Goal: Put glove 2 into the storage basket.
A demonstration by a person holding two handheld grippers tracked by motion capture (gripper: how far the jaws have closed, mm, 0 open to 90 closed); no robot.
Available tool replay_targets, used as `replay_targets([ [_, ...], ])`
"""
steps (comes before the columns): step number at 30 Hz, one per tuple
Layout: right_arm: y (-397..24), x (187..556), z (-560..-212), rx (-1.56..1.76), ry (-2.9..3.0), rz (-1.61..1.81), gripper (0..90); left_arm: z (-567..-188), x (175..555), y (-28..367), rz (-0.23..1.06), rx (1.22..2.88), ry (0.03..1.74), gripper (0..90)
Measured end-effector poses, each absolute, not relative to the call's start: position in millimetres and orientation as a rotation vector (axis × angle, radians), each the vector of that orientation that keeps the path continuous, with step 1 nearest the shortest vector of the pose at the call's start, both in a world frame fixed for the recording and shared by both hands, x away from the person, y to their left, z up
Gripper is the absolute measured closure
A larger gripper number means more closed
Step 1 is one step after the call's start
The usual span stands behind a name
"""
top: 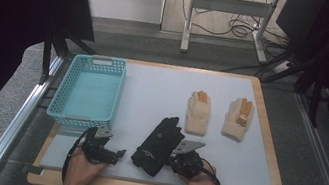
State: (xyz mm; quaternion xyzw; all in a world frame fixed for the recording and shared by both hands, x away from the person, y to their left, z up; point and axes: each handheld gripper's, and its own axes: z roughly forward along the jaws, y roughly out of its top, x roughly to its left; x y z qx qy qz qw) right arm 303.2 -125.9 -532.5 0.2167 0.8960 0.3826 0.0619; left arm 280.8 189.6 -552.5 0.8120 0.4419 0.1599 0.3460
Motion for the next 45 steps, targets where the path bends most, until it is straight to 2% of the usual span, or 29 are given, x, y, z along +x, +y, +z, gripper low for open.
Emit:
replay_targets([
  [13,-97.0,319.6,-534.6,0.663,2.664,1.143,83.9,-552.7,280.5,189.6,0.411,2.105,1.15,4.9],
  [21,-115.3,317.5,-524.7,0.655,2.639,1.123,77.7,-553.0,280.6,189.8,0.408,2.101,1.152,4.9],
  [28,-150.3,321.8,-516.3,0.732,2.58,1.116,65.2,-553.0,280.7,190.0,0.407,2.102,1.153,4.9],
  [38,-209.3,326.4,-510.4,0.941,2.443,1.131,38.8,-553.1,280.8,189.7,0.407,2.097,1.16,4.9],
  [45,-231.2,327.8,-517.4,1.003,2.383,1.088,30.9,-553.1,280.8,189.9,0.408,2.096,1.16,5.0],
])
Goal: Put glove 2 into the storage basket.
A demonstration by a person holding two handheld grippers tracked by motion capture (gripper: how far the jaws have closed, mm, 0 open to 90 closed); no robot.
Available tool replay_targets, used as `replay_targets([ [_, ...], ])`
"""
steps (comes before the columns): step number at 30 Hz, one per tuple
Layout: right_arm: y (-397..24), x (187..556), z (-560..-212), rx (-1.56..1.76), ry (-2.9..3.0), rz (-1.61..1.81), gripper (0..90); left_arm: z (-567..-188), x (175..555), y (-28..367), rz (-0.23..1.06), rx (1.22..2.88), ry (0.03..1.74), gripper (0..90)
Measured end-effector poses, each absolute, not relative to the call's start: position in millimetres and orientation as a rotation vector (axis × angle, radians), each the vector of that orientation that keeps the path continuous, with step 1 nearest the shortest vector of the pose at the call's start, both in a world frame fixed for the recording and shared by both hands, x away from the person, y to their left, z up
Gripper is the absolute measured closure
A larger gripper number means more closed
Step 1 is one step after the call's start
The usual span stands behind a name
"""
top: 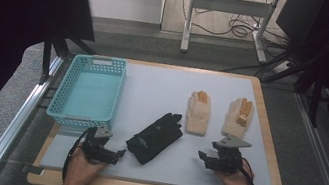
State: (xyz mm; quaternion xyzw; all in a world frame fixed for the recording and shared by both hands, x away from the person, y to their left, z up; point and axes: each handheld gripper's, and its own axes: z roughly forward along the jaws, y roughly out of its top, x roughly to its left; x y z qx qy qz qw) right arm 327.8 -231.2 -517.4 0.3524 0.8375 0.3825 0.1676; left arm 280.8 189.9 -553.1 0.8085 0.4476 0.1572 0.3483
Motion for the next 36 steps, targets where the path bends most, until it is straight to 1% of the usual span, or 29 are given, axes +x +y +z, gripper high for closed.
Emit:
replay_targets([
  [5,-243.7,327.9,-526.0,1.03,2.335,1.026,26.6,-553.2,280.7,189.9,0.408,2.095,1.16,5.1],
  [11,-244.9,331.3,-531.4,1.062,2.35,0.993,21.7,-553.1,280.8,190.0,0.405,2.095,1.159,5.0],
  [20,-245.0,331.4,-531.9,1.066,2.348,0.995,21.3,-552.5,281.5,194.3,0.359,2.063,1.159,4.1],
  [24,-245.2,331.4,-532.0,1.066,2.347,0.997,21.2,-551.4,279.5,195.7,0.354,2.053,1.154,6.4],
  [27,-245.1,331.3,-532.1,1.067,2.347,0.997,21.3,-548.9,276.0,194.5,0.317,2.043,1.134,7.1],
  [36,-245.1,331.0,-532.1,1.067,2.345,0.995,21.3,-526.0,271.5,181.5,0.303,2.057,1.09,4.9],
])
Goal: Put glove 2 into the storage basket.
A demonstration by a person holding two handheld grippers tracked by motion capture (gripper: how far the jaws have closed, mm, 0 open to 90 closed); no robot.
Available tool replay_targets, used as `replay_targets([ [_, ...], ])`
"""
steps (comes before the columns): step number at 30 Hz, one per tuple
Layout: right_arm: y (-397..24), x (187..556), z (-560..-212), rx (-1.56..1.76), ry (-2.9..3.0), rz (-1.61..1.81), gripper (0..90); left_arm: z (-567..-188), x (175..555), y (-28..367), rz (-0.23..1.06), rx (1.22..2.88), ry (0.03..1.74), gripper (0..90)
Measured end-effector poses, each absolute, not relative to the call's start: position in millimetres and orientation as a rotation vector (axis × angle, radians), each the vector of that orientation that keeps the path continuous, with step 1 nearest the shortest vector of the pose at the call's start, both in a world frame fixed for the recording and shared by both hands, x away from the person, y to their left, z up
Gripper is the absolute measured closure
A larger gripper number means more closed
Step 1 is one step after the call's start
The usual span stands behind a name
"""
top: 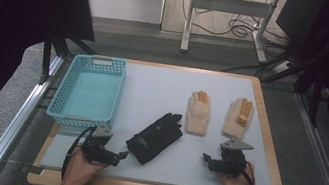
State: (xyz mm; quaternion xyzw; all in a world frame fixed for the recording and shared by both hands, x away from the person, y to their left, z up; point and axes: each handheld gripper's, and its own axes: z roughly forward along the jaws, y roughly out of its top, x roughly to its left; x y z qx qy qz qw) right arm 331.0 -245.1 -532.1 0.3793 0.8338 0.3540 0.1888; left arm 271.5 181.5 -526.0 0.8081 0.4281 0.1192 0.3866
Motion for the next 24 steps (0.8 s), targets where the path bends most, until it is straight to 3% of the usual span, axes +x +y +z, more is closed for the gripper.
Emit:
replay_targets([
  [9,-245.0,330.9,-532.2,1.066,2.343,0.995,21.3,-499.5,287.2,152.6,0.279,2.091,1.033,2.1],
  [24,-245.1,330.9,-532.2,1.066,2.343,0.996,21.2,-513.0,332.3,90.1,0.196,2.187,0.998,0.0],
])
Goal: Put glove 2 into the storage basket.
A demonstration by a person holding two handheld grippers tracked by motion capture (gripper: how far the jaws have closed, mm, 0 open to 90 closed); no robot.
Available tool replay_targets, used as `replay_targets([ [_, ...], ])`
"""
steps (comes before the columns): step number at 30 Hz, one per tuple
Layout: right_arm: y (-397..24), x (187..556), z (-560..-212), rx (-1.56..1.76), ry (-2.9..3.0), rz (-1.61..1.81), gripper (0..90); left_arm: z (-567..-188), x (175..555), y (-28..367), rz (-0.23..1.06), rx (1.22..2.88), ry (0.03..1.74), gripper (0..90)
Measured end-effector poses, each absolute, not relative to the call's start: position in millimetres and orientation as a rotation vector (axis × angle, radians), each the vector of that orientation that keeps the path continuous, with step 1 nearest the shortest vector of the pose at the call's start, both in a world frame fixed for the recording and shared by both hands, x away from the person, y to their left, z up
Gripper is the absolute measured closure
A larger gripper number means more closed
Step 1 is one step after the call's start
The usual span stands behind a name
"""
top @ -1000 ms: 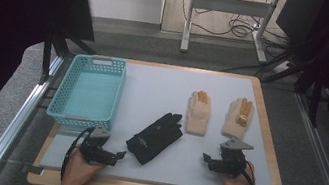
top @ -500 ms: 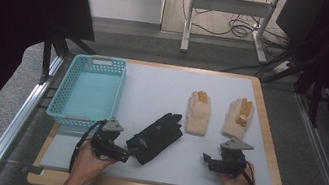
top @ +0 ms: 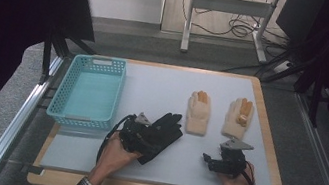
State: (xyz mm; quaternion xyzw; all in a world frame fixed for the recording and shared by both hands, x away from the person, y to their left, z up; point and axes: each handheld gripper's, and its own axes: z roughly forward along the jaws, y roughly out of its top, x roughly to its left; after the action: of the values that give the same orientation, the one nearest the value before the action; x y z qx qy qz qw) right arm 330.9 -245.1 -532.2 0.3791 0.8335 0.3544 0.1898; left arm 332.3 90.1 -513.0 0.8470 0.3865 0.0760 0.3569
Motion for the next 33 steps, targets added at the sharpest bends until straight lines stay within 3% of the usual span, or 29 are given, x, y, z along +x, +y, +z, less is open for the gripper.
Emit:
replay_targets([
  [7,-245.0,330.8,-532.2,1.066,2.342,0.996,21.2,-529.3,346.4,79.1,0.288,2.271,1.031,0.0],
  [13,-245.0,330.8,-532.3,1.066,2.342,0.996,21.2,-534.4,348.2,81.3,0.212,2.268,1.024,0.0],
  [17,-245.0,330.8,-532.3,1.066,2.342,0.996,21.2,-534.9,340.8,68.0,0.293,2.331,1.01,0.0],
  [22,-245.0,330.8,-532.3,1.066,2.342,0.996,21.2,-533.6,341.2,68.3,0.283,2.318,1.045,2.0],
  [27,-245.0,330.8,-532.3,1.066,2.342,0.996,21.2,-526.0,341.8,72.1,0.287,2.317,1.079,22.1],
  [29,-245.0,330.8,-532.3,1.066,2.342,0.996,21.2,-523.4,340.0,72.4,0.307,2.322,1.072,38.9],
  [30,-245.0,330.8,-532.3,1.066,2.342,0.996,21.2,-522.6,339.6,72.6,0.314,2.326,1.07,38.9],
  [33,-245.0,330.8,-532.3,1.065,2.342,0.996,21.2,-520.3,338.8,73.8,0.327,2.329,1.056,51.4],
])
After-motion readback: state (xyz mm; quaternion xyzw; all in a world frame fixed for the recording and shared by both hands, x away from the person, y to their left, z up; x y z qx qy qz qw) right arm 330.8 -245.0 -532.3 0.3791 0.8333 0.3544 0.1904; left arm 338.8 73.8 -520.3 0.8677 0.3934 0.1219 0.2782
